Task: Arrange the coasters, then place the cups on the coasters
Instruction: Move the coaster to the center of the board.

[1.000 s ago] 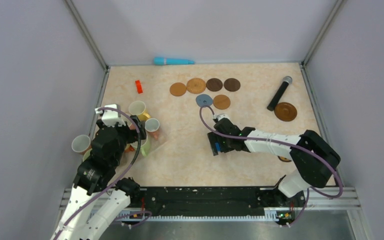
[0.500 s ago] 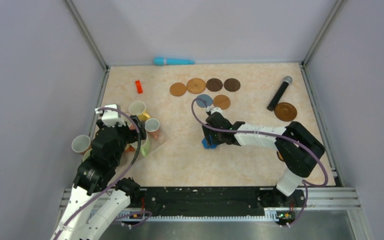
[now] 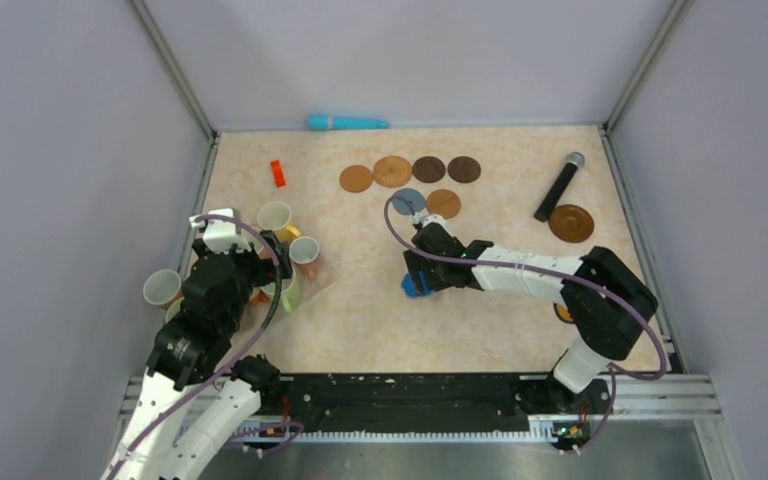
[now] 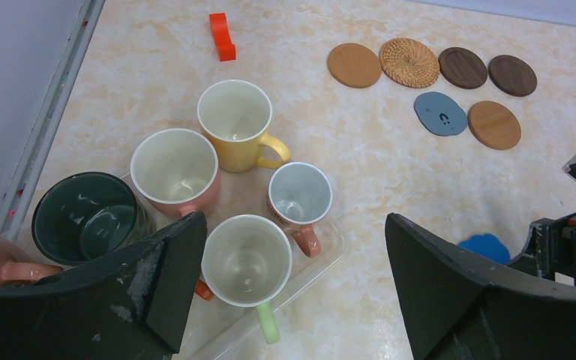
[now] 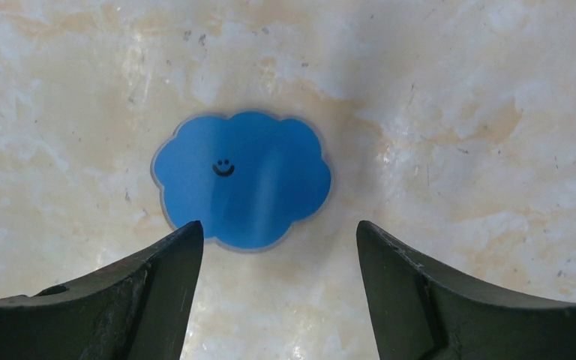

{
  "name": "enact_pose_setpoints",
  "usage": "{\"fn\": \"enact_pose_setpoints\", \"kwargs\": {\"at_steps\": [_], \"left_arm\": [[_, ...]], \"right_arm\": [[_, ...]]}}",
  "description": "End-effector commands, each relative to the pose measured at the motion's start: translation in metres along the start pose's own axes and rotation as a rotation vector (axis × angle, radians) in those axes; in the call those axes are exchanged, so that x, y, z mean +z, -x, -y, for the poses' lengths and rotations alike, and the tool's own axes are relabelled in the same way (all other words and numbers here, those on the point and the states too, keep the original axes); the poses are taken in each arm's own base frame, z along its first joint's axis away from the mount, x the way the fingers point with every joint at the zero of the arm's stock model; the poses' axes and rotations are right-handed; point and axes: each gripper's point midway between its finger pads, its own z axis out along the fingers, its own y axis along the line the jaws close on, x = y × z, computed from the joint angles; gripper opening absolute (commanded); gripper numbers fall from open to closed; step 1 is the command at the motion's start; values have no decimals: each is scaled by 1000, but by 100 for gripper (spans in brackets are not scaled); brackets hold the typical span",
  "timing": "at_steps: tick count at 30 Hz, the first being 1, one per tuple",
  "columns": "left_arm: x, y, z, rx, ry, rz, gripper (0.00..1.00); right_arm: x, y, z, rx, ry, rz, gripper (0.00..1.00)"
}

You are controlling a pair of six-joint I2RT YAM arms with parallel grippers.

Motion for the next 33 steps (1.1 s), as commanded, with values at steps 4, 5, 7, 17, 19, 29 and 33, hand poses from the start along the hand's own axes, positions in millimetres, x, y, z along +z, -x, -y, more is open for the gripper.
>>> {"fn": "enact_pose_setpoints", "kwargs": {"at_steps": [4, 5, 7, 17, 19, 29, 33], "left_arm": [[1, 7, 3, -16, -9, 35, 94], [1, 8, 3, -16, -9, 35, 94], [1, 8, 3, -17, -10, 35, 94], [1, 8, 2, -17, -7, 35, 94], [1, 7, 2, -16, -5, 34, 94], [1, 8, 2, -18, -5, 38, 94], [1, 8, 1, -17, 0, 39, 94]], "right_arm": [[-27, -21, -15, -33, 31, -3, 71], [-27, -24, -15, -33, 30, -7, 70], [-24, -28, -16, -33, 29, -14, 68], [-3, -28, -20, -35, -5, -21, 59], [2, -30, -20, -39, -14, -34, 59], [23, -15, -31, -58, -13, -5, 56], [33, -1, -38, -74, -21, 13, 56]]}}
